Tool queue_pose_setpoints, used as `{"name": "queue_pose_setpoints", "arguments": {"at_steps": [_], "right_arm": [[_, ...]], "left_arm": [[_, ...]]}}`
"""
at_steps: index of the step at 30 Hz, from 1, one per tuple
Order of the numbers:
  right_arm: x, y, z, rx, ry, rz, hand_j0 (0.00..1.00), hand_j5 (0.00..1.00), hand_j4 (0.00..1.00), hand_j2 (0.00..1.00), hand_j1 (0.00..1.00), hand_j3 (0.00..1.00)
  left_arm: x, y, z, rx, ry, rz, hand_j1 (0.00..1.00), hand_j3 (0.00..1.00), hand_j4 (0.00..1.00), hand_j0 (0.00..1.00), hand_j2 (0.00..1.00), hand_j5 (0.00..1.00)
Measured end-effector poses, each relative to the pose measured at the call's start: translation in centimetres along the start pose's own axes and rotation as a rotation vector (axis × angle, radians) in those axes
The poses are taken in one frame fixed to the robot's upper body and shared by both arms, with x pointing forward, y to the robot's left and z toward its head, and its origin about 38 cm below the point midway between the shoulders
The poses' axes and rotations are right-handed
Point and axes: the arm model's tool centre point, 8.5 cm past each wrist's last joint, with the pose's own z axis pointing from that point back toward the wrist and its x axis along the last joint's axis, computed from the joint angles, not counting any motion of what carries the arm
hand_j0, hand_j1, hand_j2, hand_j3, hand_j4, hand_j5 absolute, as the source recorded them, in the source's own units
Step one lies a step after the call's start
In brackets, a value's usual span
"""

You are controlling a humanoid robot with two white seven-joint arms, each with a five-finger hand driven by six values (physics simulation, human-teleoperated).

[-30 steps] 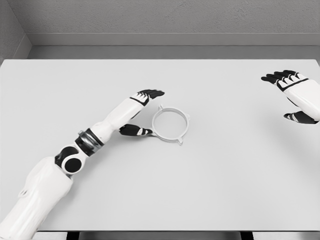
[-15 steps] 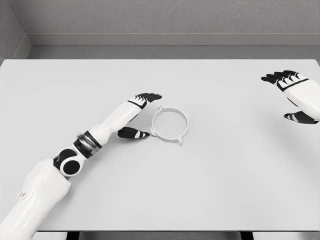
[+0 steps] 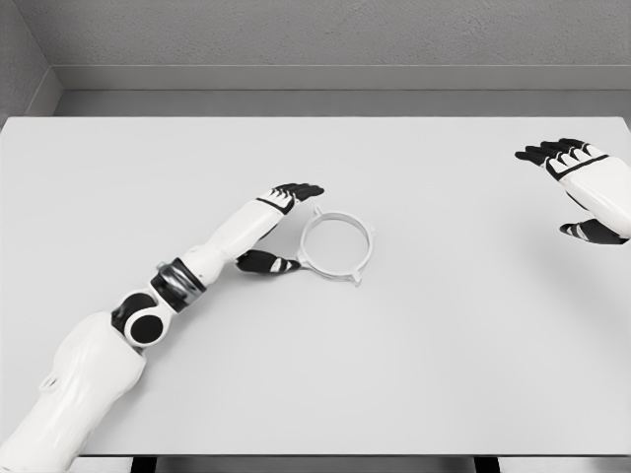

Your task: Assemble PVC drainage pipe clamps

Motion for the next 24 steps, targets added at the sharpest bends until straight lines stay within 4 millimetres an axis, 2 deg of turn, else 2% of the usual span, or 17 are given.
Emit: {"name": "queue_pose_setpoints", "arguments": {"at_steps": [10,14,17,20,24], "right_arm": [[0.0,0.0,0.0,0.001,0.001,-0.001,1.0,1.0,1.0,1.0,1.0,1.0],[0.0,0.0,0.0,0.001,0.001,-0.001,1.0,1.0,1.0,1.0,1.0,1.0],[0.0,0.0,0.0,0.001,0.001,-0.001,1.0,1.0,1.0,1.0,1.0,1.0],[0.0,0.0,0.0,0.001,0.001,-0.001,1.0,1.0,1.0,1.0,1.0,1.0],[0.0,0.1,0.0,0.002,0.001,-0.002,1.0,1.0,1.0,1.0,1.0,1.0]], "left_arm": [[0.2,-0.3,-0.2,0.002,-0.002,0.009,1.0,1.0,1.0,1.0,1.0,1.0],[-0.9,1.0,1.1,-0.006,0.021,-0.019,1.0,1.0,1.0,1.0,1.0,1.0],[-2.9,4.9,3.4,0.005,0.064,-0.073,1.0,1.0,1.0,1.0,1.0,1.0],[-5.4,10.2,7.9,0.027,0.153,-0.149,1.0,1.0,1.0,1.0,1.0,1.0],[-7.1,16.5,12.9,0.048,0.257,-0.259,1.0,1.0,1.0,1.0,1.0,1.0]]}}
